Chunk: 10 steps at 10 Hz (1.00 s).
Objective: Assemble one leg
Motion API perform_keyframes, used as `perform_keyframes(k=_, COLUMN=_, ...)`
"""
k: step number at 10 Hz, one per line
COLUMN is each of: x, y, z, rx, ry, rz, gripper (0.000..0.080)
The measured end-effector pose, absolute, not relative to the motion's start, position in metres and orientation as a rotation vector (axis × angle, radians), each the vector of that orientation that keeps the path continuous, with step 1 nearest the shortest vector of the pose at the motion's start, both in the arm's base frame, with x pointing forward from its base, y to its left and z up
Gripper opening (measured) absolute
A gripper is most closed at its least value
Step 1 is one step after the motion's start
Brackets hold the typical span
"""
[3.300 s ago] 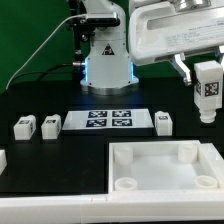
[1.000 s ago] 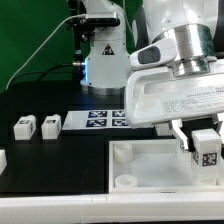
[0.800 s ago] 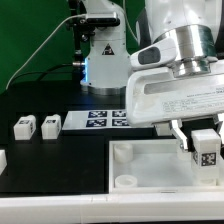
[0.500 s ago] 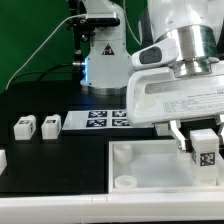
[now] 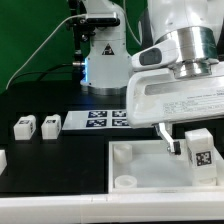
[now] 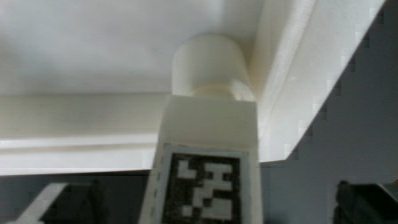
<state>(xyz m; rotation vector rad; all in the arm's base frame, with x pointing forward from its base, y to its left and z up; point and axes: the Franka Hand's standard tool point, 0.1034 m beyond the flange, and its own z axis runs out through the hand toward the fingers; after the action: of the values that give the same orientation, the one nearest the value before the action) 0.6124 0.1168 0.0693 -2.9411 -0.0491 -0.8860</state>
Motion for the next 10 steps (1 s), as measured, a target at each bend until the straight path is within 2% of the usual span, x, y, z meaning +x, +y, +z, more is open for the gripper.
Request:
perform_keyframes(k=5, x=0.611, y=0.116, z=0.068, rx=-2.957, ry=-0.053, rz=-0.821, gripper=0.0649)
perform_keyframes(k=7, x=0.617, y=0.112, z=0.1, rx=-2.959, ry=-0.043, rz=-0.766, gripper=0.0649)
perform_keyframes(k=8, x=0.613, y=0.112, z=0.099, rx=-2.978, ry=-0.041, rz=-0.662, gripper=0.0649)
perform_keyframes(k=10, x=0.613, y=0.112, z=0.099, rx=-2.978, ry=-0.041, rz=-0.662, gripper=0.0649)
